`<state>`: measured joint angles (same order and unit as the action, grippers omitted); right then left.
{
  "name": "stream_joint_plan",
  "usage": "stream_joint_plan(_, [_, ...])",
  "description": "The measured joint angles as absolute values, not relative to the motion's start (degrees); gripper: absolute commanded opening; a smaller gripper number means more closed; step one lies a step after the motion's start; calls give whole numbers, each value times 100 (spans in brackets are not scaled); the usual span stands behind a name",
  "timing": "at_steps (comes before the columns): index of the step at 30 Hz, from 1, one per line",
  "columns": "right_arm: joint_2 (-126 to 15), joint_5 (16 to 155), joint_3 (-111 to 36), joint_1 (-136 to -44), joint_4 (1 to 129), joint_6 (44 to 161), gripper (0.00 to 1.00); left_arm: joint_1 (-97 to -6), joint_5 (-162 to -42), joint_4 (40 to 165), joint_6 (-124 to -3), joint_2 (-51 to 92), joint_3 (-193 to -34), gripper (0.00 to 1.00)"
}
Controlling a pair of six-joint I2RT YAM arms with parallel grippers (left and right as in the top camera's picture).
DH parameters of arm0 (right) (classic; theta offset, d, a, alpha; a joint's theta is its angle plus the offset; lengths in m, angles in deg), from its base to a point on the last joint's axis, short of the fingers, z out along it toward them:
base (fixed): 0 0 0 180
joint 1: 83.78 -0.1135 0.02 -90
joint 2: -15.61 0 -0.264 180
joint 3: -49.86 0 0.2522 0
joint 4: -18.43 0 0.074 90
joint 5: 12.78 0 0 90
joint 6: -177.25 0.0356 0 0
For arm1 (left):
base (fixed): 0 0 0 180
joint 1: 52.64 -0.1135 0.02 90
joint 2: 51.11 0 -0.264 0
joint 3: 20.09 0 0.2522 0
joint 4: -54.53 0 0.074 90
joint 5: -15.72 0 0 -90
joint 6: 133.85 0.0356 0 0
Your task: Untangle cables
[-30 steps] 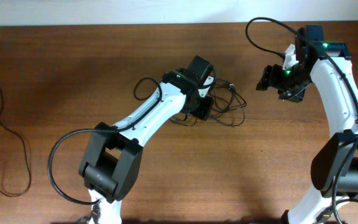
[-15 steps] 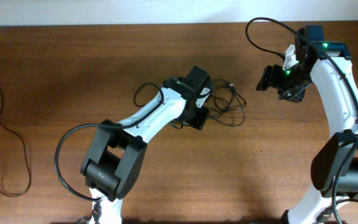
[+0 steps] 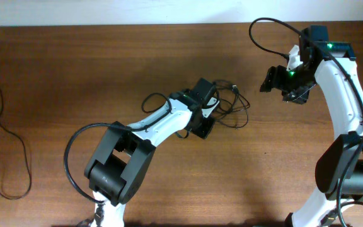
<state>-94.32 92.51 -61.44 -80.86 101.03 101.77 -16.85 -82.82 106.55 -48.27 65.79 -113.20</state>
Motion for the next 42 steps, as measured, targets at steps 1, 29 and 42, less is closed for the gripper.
stream_joint_plan(1, [-9432,9251,-6144,-8086,10103,10179,78,-1685,-8264,10655,-4829,6579,-11318,40])
stream_joint_plan(29, [-9432,9251,-6144,-8086,10124,10179,79,-1914,-8221,11374,-4792,5455,-12472,0])
stream_joint_plan(42, [-9432,9251,-6144,-8086,10127,10179,79,-2220,-8225,11483,-4792,4380,-12568,0])
